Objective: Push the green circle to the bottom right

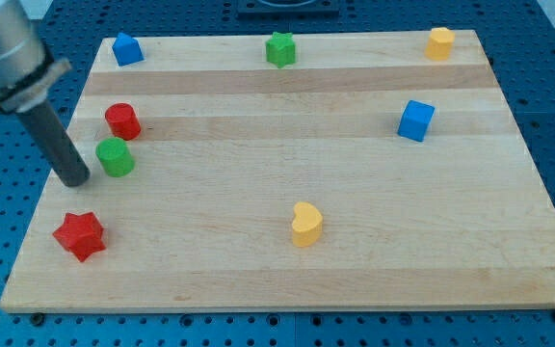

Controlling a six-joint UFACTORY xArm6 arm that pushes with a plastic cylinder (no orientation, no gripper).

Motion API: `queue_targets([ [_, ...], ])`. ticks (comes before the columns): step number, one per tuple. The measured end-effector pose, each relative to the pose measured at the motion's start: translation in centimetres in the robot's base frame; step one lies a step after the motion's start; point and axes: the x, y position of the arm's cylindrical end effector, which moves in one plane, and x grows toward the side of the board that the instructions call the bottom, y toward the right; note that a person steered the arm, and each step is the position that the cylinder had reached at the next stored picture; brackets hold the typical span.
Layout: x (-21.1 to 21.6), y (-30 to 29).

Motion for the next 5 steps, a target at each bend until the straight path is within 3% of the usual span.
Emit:
queue_targets([
  [1,-2.7,0.5],
  [3,1.7,11.9],
  [5,1.7,11.7],
])
